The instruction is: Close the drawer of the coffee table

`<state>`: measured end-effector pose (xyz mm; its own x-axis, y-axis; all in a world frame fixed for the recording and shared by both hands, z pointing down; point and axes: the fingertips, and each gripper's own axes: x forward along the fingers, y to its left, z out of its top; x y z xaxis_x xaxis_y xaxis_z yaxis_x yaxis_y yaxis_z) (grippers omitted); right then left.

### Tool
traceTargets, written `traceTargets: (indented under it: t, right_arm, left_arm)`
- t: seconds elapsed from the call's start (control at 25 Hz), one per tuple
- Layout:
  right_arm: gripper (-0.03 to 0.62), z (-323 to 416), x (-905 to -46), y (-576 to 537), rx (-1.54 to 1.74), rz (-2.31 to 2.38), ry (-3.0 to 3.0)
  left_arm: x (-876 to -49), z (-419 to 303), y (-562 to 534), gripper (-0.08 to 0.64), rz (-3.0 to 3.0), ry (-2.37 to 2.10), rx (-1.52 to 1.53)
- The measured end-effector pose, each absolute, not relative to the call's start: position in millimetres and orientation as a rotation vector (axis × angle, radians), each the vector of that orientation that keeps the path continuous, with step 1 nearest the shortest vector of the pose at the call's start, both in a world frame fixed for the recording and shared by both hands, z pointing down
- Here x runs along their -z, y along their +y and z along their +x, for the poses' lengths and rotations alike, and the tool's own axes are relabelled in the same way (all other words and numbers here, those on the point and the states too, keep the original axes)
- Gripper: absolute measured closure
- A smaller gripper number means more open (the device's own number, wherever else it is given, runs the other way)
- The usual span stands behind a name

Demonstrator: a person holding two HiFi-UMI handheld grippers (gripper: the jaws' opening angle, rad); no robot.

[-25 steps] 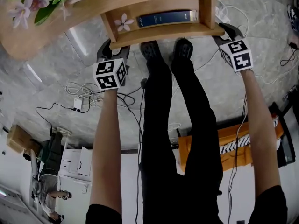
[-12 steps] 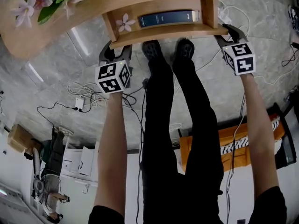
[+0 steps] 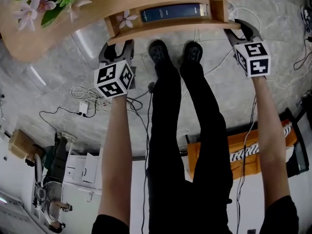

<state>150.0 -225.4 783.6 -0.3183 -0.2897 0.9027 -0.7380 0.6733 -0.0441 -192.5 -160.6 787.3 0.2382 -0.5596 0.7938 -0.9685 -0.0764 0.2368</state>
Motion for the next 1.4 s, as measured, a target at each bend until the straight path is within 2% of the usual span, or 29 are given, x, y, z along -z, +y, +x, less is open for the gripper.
traceTargets:
  t: [0.68,1.4]
  right_arm:
    - [0.401,142,-797,-293,-0.506,0.875,-1.843]
    - [0.400,138,-799,-316,-0.465,0.901,-1.827]
  left_arm:
    - [-801,-200,-225,0.325,1.748,-1.450,-0.684]
    - [-805,-204,-249,0.325,1.773,-1.447,-0.682]
